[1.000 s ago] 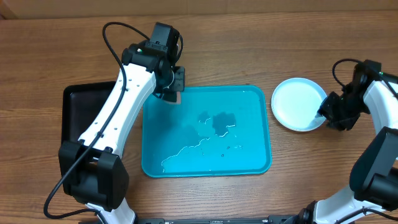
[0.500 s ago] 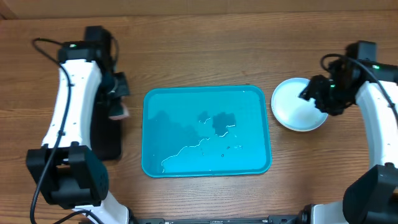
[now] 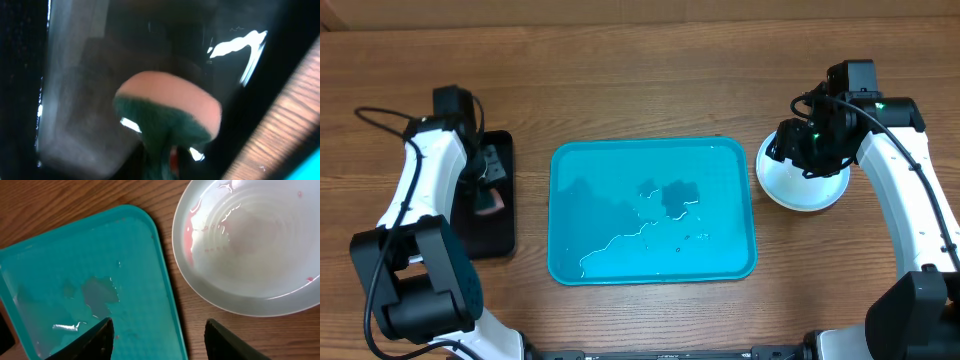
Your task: Clean dirty plates on tray and stack at the side
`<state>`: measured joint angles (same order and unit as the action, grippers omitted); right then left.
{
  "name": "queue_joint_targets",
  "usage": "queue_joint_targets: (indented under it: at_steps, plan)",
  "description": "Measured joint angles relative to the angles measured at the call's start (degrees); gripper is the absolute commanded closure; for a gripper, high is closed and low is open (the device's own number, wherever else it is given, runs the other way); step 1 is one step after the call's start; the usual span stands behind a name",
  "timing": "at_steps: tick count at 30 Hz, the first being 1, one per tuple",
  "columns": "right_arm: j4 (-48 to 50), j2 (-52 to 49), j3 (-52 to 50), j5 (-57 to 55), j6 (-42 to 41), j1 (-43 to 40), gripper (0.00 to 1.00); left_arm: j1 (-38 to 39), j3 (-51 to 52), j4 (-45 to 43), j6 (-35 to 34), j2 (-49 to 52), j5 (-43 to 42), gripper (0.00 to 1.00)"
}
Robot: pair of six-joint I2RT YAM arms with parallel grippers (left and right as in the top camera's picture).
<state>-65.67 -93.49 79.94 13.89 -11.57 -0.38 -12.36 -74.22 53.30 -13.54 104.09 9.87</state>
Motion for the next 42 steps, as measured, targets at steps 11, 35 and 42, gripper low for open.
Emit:
queue_joint_targets:
  at_steps: [11, 35, 42]
  plan:
    - [-0.3, 0.0, -3.7, -0.6, 1.4, 0.0, 0.40, -0.1, -0.7, 2.1, 5.0, 0.0, -2.1, 0.24]
    - [3.1, 0.0, -17.6, 6.2, 8.1, 9.2, 0.63, 14.6, -14.1, 9.3, 13.5, -0.3, -24.9, 0.23]
    - [1.1, 0.0, -17.6, 9.2, 6.9, 20.4, 0.65, 17.3, -14.1, 8.6, 11.0, -0.3, -21.2, 0.25]
